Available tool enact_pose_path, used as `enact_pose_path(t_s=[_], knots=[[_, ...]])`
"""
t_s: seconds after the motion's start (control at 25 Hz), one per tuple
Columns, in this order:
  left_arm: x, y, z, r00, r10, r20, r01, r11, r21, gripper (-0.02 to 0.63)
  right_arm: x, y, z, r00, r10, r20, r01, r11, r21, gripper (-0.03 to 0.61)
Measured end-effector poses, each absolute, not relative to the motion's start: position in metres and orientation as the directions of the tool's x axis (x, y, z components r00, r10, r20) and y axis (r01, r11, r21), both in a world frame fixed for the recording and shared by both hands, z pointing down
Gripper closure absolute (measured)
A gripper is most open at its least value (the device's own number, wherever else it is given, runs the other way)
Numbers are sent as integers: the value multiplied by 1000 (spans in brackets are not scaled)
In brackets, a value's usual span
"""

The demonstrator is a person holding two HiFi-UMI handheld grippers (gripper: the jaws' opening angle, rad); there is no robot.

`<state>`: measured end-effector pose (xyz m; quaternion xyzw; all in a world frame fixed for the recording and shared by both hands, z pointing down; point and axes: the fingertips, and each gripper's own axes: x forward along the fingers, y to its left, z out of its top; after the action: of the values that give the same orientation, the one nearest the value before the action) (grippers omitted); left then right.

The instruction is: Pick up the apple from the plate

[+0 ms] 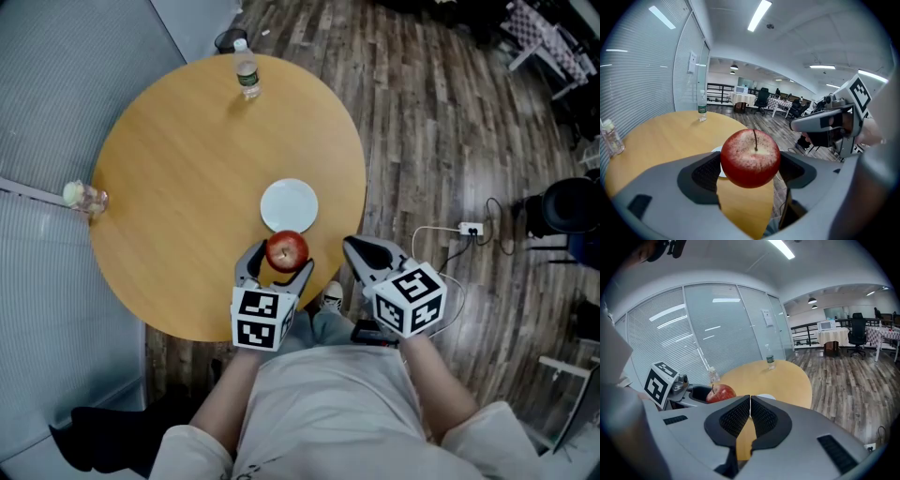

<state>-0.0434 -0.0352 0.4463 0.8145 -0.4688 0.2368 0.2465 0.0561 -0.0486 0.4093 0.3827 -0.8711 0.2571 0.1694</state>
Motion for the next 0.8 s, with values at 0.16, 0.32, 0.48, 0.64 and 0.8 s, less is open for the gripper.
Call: enact_pose_path(t_s=[0.16,0.32,0.48,0.64,0.8], knots=[[-44,-32,433,452,-662,597,-879,-443,175,225,62,-48,403,-643,-592,486,-760,573,-307,548],[-45,-28,421,455,-668,588,-876,-455,161,225,62,-49,397,-643,-601,475,-760,575,-302,548],[-46,-26,411,462,-675,575,-873,-460,161,225,58,-51,390,-645,-610,460,-758,584,-289,548],[-49,-26,406,468,-679,566,-872,-457,172,225,54,-53,380,-650,-619,441,-754,598,-271,548],[-49,-26,397,480,-680,554,-868,-460,187,225,52,-51,375,-656,-619,432,-748,610,-262,548]])
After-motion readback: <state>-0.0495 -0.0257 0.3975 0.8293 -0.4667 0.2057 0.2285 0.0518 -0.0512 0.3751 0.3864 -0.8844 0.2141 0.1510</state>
